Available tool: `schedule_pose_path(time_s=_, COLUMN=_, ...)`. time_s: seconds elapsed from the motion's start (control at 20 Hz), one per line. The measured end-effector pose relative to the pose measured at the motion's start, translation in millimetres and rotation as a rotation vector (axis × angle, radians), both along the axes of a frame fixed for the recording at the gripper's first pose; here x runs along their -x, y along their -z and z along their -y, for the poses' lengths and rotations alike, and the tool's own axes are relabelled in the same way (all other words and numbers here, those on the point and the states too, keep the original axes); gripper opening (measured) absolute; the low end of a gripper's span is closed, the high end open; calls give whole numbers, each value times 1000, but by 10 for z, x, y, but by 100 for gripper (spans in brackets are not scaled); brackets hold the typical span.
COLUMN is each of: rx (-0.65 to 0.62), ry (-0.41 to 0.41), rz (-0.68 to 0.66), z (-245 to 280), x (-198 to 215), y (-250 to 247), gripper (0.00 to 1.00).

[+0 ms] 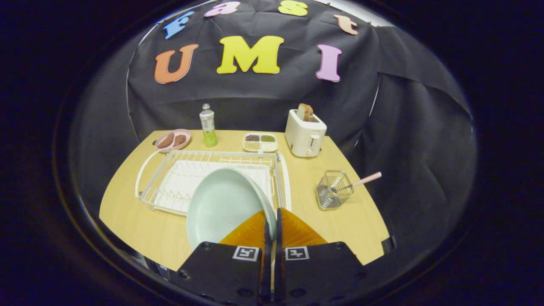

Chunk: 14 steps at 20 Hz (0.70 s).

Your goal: Take the plate from the dish rack, then take the spoon from the basket and place it into the plate.

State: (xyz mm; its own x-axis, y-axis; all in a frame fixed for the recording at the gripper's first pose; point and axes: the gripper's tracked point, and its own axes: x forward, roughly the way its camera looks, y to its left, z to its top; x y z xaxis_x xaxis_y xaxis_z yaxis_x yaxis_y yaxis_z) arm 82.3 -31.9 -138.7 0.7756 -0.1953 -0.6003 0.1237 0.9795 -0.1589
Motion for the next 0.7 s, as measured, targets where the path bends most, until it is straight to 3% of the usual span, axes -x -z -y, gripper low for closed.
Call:
schedule_pose_path(time_s=0.3, rx=-70, ry=12, rz=-128, z=134, x=143, y=1017, gripper=9)
schedule_pose_path(time_s=0.6, rx=-128, ry=19, rz=-127, z=308, x=127, y=1295, gripper=9)
schedule_pose_path(time_s=0.7, rx=-138, ry=-15, rz=-127, z=338, x=98, y=1343, gripper=11)
